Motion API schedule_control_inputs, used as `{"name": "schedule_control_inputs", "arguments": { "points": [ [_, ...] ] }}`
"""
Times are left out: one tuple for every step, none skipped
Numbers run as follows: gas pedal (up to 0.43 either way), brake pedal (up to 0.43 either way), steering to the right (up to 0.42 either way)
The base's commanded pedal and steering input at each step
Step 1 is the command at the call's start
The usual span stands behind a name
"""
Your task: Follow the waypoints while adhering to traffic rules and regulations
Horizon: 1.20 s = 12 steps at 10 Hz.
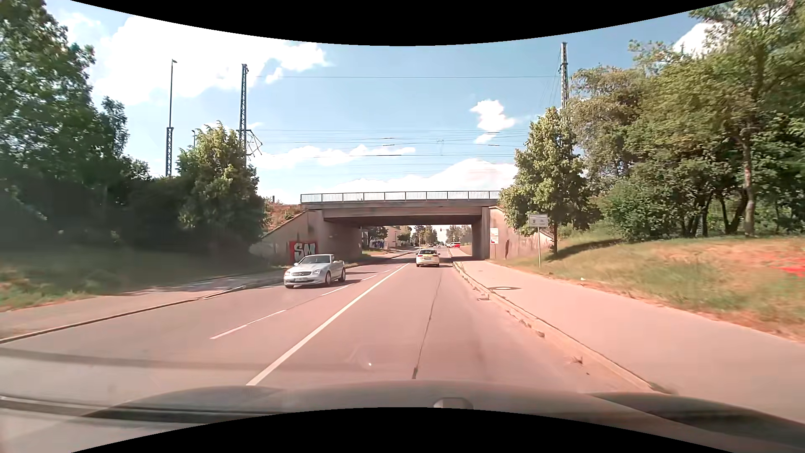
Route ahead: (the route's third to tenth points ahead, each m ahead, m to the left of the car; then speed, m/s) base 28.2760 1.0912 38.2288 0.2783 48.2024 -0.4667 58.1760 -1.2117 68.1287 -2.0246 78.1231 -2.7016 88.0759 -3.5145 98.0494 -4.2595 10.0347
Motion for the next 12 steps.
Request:
{"name": "schedule_control_inputs", "arguments": {
  "points": [
    [0.138,0.0,0.003],
    [0.138,0.0,0.004],
    [0.138,0.0,0.004],
    [0.138,0.0,0.005],
    [0.138,0.0,0.007],
    [0.138,0.0,0.007],
    [0.13,0.0,0.007],
    [0.13,0.0,0.007],
    [0.13,0.0,0.008],
    [0.13,0.0,0.007],
    [0.13,0.0,0.007],
    [0.13,0.0,0.006]
  ]
}}
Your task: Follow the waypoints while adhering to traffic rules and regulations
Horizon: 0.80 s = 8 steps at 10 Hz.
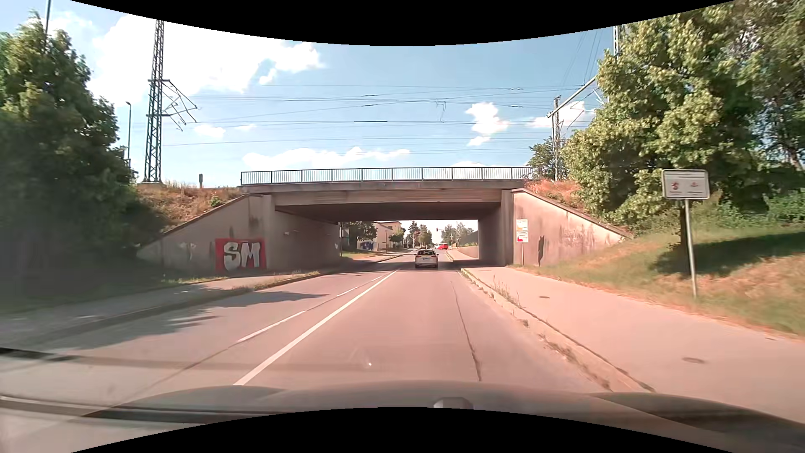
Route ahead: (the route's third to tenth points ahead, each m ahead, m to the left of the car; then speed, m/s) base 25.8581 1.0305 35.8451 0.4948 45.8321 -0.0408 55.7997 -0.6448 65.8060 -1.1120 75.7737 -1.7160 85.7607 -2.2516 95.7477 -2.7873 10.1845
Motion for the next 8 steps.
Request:
{"name": "schedule_control_inputs", "arguments": {
  "points": [
    [0.13,0.0,0.006],
    [0.13,0.0,0.006],
    [0.13,0.0,0.006],
    [0.118,0.0,0.006],
    [0.118,0.0,0.006],
    [0.118,0.0,0.006],
    [0.118,0.0,0.006],
    [0.118,0.0,0.006]
  ]
}}
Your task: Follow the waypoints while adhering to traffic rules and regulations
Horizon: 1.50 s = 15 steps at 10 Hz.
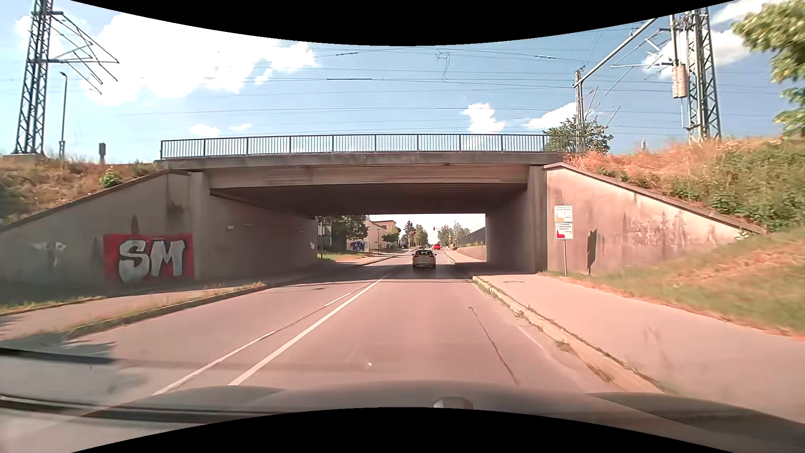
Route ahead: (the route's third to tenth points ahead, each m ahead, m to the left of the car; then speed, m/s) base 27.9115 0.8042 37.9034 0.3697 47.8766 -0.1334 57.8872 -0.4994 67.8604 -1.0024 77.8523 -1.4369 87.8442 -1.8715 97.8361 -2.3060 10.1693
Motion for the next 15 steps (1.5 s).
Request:
{"name": "schedule_control_inputs", "arguments": {
  "points": [
    [0.118,0.0,0.006],
    [0.118,0.0,0.006],
    [0.118,0.0,0.006],
    [0.118,0.0,0.006],
    [0.118,0.0,0.006],
    [0.118,0.0,0.005],
    [0.11,0.0,0.005],
    [0.11,0.0,0.005],
    [0.11,0.0,0.005],
    [0.098,0.0,0.005],
    [0.098,0.0,0.006],
    [0.098,0.0,0.005],
    [0.098,0.0,0.006],
    [0.087,0.0,0.005],
    [0.087,0.0,0.005]
  ]
}}
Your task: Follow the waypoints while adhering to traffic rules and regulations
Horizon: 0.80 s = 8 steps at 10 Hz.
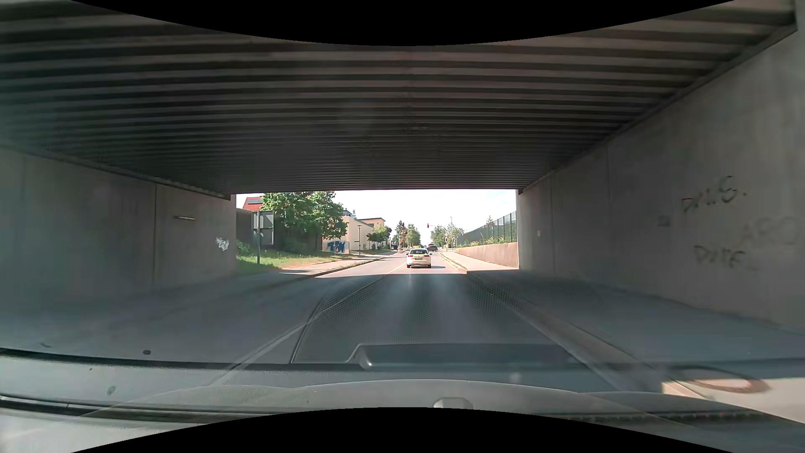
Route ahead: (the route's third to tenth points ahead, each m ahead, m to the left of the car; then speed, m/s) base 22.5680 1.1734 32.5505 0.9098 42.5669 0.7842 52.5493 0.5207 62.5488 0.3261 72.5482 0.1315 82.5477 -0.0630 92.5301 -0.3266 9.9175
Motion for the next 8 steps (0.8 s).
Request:
{"name": "schedule_control_inputs", "arguments": {
  "points": [
    [0.087,0.0,0.005],
    [0.079,0.0,0.005],
    [0.079,0.0,0.005],
    [0.067,0.0,0.005],
    [0.067,0.0,0.005],
    [0.067,0.0,0.005],
    [0.067,0.0,0.005],
    [0.047,0.0,0.006]
  ]
}}
